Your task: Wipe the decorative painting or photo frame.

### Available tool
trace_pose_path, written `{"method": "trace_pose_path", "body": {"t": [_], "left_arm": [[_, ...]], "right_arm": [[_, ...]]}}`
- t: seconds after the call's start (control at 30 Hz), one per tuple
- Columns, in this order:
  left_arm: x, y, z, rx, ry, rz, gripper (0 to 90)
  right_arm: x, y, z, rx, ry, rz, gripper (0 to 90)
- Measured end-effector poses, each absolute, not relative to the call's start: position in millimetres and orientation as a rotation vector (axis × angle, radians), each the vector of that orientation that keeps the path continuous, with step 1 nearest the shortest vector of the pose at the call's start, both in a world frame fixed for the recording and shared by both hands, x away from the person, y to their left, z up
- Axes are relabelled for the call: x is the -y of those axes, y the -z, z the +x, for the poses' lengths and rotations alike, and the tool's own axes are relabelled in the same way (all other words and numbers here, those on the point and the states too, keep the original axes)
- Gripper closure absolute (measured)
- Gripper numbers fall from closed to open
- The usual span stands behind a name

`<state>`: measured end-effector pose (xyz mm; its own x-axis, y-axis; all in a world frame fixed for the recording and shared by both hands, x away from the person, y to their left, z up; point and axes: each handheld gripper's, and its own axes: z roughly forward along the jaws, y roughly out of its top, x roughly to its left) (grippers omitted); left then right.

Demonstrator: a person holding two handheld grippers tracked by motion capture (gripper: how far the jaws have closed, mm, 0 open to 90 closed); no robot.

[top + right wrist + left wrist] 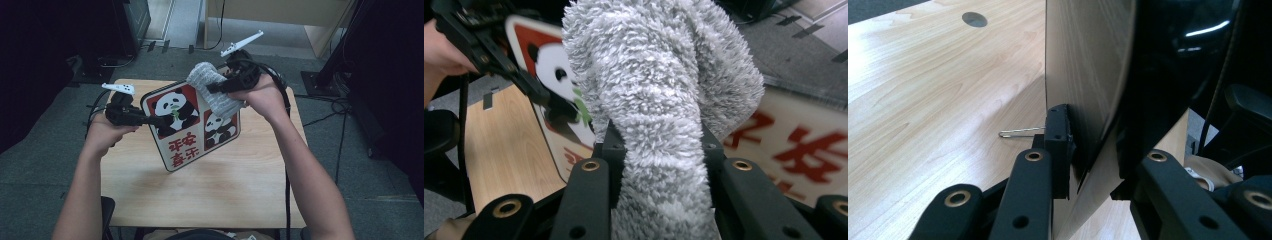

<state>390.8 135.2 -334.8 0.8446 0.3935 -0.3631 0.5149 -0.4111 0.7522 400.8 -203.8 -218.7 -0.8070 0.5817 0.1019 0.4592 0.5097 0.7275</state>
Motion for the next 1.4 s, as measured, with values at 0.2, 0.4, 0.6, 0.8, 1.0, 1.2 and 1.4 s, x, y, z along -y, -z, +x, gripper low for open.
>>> {"method": "trace_pose_path", "body": {"t": [0.2,0.4,0.6,0.8,1.0,1.2,1.4], "left_arm": [[-135,335,391,-0.664,0.157,2.053,76.6],[-136,336,391,-0.659,0.157,2.051,76.9],[-136,336,391,-0.659,0.155,2.050,76.9],[-136,336,391,-0.660,0.156,2.047,76.9],[-136,336,391,-0.661,0.156,2.047,77.1],[-137,336,391,-0.661,0.157,2.046,77.1],[-137,336,391,-0.661,0.158,2.046,77.1]], "right_arm": [[194,204,409,-2.575,-1.167,0.890,68.9],[191,217,416,-2.589,-1.142,0.918,68.7],[193,230,417,-2.597,-1.145,0.922,68.5],[195,237,415,-2.603,-1.153,0.921,68.6],[197,244,415,-2.611,-1.161,0.924,68.5],[198,250,414,-2.614,-1.165,0.920,68.5],[199,261,413,-2.633,-1.147,0.932,68.5]]}}
